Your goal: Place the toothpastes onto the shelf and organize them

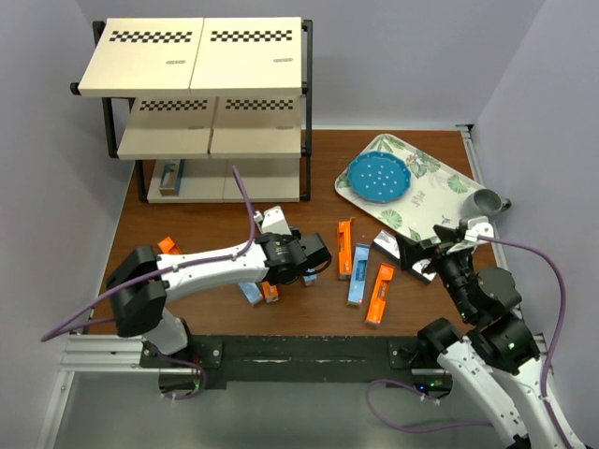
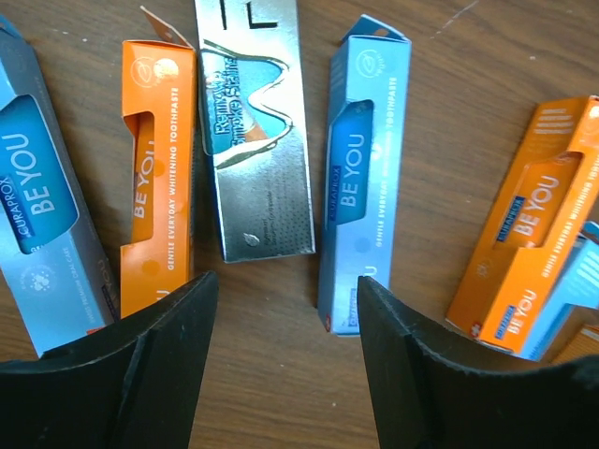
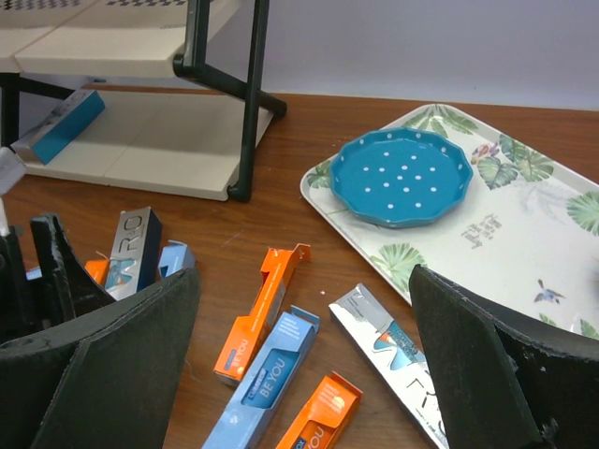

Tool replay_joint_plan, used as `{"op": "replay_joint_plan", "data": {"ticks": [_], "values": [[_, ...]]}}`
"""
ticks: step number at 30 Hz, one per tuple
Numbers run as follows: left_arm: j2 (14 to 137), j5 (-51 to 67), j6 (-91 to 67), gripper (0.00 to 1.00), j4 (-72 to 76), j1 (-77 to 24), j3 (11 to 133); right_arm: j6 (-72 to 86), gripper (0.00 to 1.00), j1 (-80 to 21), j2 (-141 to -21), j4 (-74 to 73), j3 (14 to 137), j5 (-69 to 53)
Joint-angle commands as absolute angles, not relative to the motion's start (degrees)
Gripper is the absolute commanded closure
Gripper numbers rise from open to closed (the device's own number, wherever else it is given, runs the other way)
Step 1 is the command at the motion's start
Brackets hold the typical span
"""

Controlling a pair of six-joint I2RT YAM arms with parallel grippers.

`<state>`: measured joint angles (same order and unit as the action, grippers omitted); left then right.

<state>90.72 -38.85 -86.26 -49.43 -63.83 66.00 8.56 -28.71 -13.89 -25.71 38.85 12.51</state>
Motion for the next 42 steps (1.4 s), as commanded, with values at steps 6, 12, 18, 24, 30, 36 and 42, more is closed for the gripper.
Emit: {"op": "replay_joint_plan", "data": {"ticks": [6,12,18,24,30,36,42], "values": [[96.1,-42.7,-89.5,0.39,-51.1,-63.8,68.7,8.5,0.01,-30.8,-13.0,-24.3,38.2,13.0],[99.1,-41.9,-89.2,0.38,-51.2,-62.1,68.7,8.3,0.01,-30.9,-12.7,-24.5,38.2,13.4],[100.4,-41.0,-87.6,0.37,-49.1,-59.9,67.7,8.3,0.01,-31.4,-13.3,-24.5,38.2,13.4],[101.6,-38.1,-86.0,0.37,-45.0,-59.4,65.1,8.2,0.01,-31.6,-13.7,-24.3,38.1,13.4],[103.1,-38.0,-85.1,0.37,-43.2,-59.4,64.3,8.1,0.01,-31.7,-14.1,-24.2,38.1,13.4],[102.1,-37.9,-83.4,0.53,-44.2,-59.5,65.2,8.0,0.01,-31.7,-14.2,-24.1,38.1,13.4],[97.4,-40.1,-78.8,0.65,-47.5,-59.6,67.6,7.8,0.01,-31.8,-14.0,-24.1,38.1,13.4]]}}
